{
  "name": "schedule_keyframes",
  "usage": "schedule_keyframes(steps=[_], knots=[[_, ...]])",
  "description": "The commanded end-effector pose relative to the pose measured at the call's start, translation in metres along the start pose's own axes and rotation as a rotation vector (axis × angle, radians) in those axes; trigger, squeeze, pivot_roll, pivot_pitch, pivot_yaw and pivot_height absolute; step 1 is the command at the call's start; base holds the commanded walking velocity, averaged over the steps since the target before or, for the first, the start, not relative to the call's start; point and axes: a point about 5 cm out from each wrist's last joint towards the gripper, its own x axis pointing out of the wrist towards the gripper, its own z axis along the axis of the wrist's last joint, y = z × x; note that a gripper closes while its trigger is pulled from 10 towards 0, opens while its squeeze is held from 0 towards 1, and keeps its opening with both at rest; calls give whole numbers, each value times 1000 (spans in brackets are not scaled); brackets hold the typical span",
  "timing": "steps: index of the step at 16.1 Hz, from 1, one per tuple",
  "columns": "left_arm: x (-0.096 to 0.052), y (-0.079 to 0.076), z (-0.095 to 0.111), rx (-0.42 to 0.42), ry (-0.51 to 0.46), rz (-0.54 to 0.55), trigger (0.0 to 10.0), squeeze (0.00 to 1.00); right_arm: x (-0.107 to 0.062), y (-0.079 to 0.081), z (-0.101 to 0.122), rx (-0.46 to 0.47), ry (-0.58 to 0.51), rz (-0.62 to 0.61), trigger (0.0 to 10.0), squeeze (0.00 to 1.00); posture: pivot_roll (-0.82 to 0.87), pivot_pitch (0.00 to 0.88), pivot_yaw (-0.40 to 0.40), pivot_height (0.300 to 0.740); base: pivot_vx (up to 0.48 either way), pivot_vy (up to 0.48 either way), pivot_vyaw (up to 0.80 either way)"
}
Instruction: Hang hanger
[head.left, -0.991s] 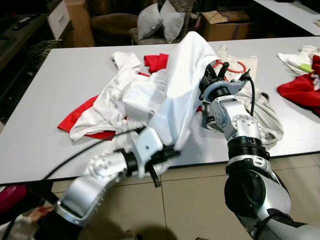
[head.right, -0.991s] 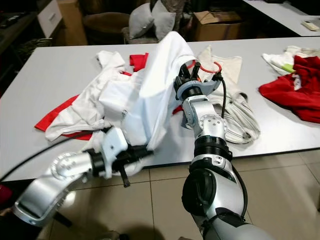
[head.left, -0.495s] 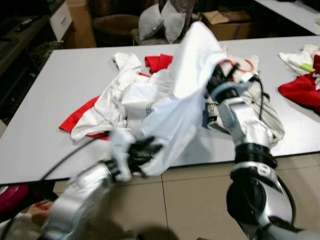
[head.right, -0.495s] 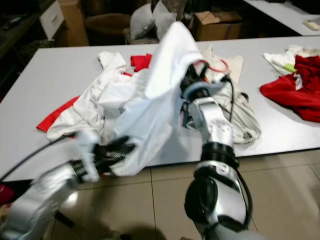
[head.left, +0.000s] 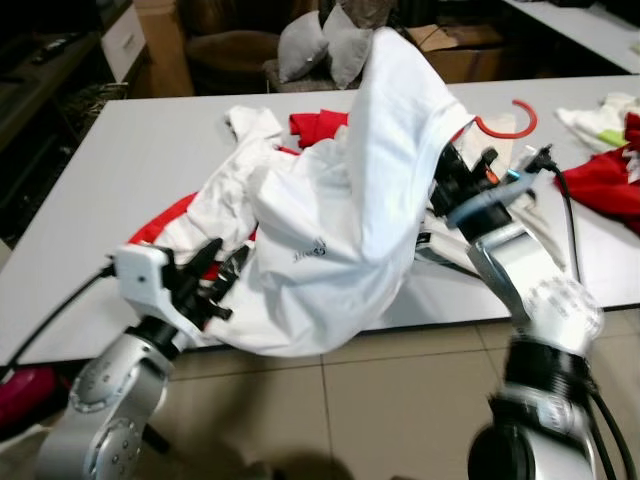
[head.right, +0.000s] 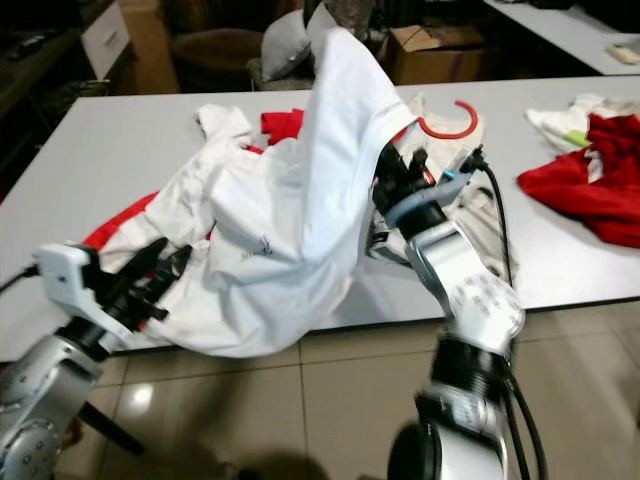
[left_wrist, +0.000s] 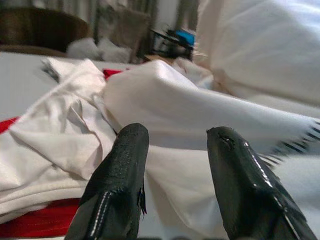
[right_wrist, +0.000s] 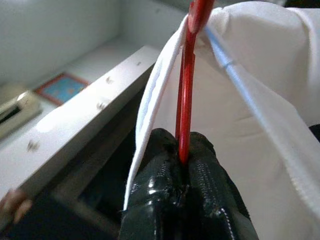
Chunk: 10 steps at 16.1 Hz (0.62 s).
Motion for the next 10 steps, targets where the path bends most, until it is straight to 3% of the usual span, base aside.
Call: schedule_keyframes(steps=[1,7,10], knots=[[-2,-4,0,-1,8,0,10000,243,-3,15,2,-37,18,49,10000,0,-106,0,54,740,0,-480,800],[-2,-11,-6,2,44,-19,10000,204,-22,20,6,-58,-2,53,10000,0,-113,0,64,740,0,-480,800],[-4,-15,-9,2,54,-28,10000,161,-30,24,3,-85,39,67,10000,0,-111,0,60,740,0,-480,800]])
